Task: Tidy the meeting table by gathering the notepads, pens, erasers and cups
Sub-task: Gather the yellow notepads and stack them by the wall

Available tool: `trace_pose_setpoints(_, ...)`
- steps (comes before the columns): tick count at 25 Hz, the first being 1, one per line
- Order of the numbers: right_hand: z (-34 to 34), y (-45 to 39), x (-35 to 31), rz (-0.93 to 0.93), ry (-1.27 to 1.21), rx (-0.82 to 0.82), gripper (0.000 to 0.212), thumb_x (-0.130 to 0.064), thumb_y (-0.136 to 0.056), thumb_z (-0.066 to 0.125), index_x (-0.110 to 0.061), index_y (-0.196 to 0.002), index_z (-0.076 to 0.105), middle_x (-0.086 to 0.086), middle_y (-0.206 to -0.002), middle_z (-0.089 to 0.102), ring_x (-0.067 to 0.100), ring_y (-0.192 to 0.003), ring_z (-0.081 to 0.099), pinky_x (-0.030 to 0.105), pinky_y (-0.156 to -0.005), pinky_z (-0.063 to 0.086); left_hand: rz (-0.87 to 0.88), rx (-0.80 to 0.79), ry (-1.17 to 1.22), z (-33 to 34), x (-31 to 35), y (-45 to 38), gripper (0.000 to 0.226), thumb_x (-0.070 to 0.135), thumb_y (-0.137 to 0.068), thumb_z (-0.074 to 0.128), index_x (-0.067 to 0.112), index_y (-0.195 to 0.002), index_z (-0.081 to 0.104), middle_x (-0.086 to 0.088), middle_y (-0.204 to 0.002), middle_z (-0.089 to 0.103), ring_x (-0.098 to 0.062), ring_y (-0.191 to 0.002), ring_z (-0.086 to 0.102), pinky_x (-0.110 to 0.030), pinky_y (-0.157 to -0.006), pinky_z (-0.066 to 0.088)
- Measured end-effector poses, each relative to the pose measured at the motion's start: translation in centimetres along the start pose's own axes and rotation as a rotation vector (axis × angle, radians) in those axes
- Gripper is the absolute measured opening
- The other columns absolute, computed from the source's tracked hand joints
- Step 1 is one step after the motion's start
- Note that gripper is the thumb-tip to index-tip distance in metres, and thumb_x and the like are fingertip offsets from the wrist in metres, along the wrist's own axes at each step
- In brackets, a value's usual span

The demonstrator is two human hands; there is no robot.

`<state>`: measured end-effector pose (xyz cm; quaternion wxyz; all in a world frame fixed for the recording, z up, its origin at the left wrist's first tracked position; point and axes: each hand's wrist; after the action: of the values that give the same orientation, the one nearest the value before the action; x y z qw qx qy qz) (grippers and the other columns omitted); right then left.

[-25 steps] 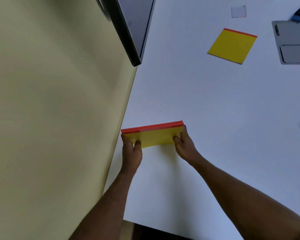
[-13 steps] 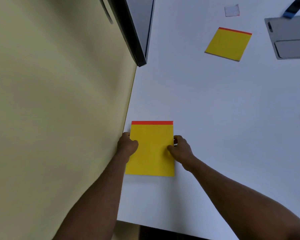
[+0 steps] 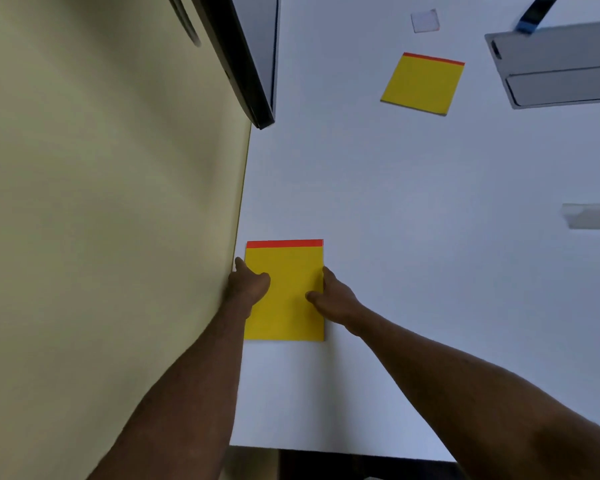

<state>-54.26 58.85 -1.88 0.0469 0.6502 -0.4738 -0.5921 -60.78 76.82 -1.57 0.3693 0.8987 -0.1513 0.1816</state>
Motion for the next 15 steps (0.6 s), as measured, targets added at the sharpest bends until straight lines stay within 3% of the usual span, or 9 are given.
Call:
trace_pose_setpoints(4, -2.1, 0.4, 0.9, -0.029, 0.132, 0.102, 0.075, -0.026, -0.092, 0.058, -0.010, -0.152, 0.018, 0.012, -0.156, 0.030, 0.029, -0.141, 0.033, 0.037, -0.111, 0.030, 0.104, 0.049, -0.186, 1.2, 1.8, 1.6, 0.081, 0.031, -0.090, 0.056, 0.009, -0.154, 0.012, -0.018, -0.153, 0.032, -0.037, -0.134, 0.040, -0.046, -0.103, 0.044)
trace_pose_setpoints(7, -6.3, 1.0, 1.4, -0.133, 0.124, 0.278, 0.060, -0.024, -0.091, 0.060, -0.012, -0.145, 0.038, 0.008, -0.147, 0.047, 0.024, -0.133, 0.045, 0.031, -0.108, 0.034, 0.284, -0.020, -0.182, 3.9, 5.6, 3.2, 0.078, 0.035, -0.093, 0.057, 0.012, -0.154, 0.015, -0.012, -0.157, 0.029, -0.033, -0.140, 0.034, -0.046, -0.111, 0.036)
trace_pose_setpoints(10, -10.6, 0.9, 1.9, -0.222, 0.116, 0.402, 0.045, -0.025, -0.090, 0.061, -0.015, -0.134, 0.053, 0.002, -0.134, 0.059, 0.018, -0.125, 0.054, 0.026, -0.102, 0.037, 0.386, -0.079, -0.062, 6.6, 10.0, 4.3, 0.071, 0.031, -0.095, 0.058, 0.016, -0.153, 0.021, -0.008, -0.154, 0.037, -0.029, -0.138, 0.039, -0.040, -0.110, 0.038)
trace_pose_setpoints(15, -20.6, -1.9, 3.7, -0.224, 0.073, 0.569, 0.034, -0.025, -0.091, 0.059, -0.017, -0.125, 0.060, -0.003, -0.126, 0.064, 0.014, -0.120, 0.056, 0.021, -0.096, 0.039, 0.491, -0.099, 0.004, 10.6, 19.4, 2.9, 0.059, 0.027, -0.095, 0.058, 0.018, -0.148, 0.033, -0.003, -0.147, 0.046, -0.023, -0.133, 0.045, -0.029, -0.100, 0.038)
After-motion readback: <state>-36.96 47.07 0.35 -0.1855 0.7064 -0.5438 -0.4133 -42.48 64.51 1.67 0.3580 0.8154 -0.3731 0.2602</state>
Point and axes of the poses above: each hand's wrist, its own y-axis away from the middle knuckle, its own z-axis out of the palm, x = y × z
